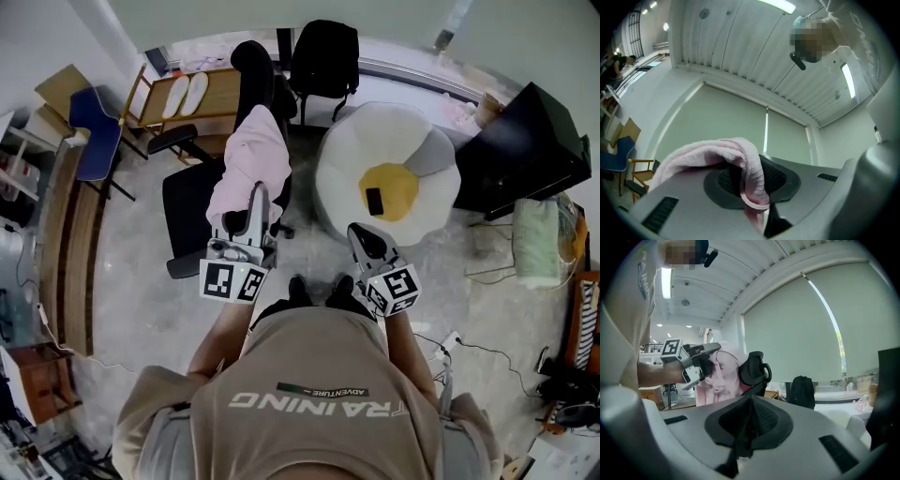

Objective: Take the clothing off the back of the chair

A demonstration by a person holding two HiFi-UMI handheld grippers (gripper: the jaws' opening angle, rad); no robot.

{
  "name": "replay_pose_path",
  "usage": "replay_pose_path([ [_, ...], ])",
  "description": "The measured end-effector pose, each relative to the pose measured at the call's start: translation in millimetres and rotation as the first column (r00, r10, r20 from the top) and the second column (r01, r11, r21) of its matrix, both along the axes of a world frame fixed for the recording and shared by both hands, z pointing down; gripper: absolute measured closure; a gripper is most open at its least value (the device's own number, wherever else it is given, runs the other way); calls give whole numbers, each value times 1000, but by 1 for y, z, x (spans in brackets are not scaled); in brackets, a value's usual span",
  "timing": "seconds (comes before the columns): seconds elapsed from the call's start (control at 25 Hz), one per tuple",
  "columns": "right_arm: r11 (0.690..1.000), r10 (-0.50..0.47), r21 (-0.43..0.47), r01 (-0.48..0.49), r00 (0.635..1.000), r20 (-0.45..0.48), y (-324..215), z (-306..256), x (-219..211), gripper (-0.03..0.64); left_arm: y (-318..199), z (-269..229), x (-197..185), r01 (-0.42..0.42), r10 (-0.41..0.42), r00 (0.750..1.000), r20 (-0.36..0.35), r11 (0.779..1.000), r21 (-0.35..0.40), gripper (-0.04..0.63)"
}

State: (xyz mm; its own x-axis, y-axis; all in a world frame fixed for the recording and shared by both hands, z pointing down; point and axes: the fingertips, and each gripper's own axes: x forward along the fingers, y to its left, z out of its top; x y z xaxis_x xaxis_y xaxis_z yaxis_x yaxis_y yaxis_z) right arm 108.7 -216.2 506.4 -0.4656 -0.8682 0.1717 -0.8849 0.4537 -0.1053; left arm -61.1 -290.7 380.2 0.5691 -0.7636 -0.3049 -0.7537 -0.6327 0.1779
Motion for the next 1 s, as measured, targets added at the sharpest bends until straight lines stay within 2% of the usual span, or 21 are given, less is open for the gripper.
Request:
replay_pose_path([
  [0.36, 997, -32, 67, 33, 999, -14, 45, -18, -5, 580, 66, 10, -14, 38, -36, 997, 65, 999, -36, 506],
  [0.76, 994, -106, 32, 104, 992, 64, 120, 5, -36, 580, 161, 14, -41, 84, -76, 989, 125, 995, -59, 506],
  [1.0, 992, -113, 56, 112, 993, 18, 140, -7, -63, 580, 183, 21, -66, 76, -68, 991, 113, 995, -70, 506],
])
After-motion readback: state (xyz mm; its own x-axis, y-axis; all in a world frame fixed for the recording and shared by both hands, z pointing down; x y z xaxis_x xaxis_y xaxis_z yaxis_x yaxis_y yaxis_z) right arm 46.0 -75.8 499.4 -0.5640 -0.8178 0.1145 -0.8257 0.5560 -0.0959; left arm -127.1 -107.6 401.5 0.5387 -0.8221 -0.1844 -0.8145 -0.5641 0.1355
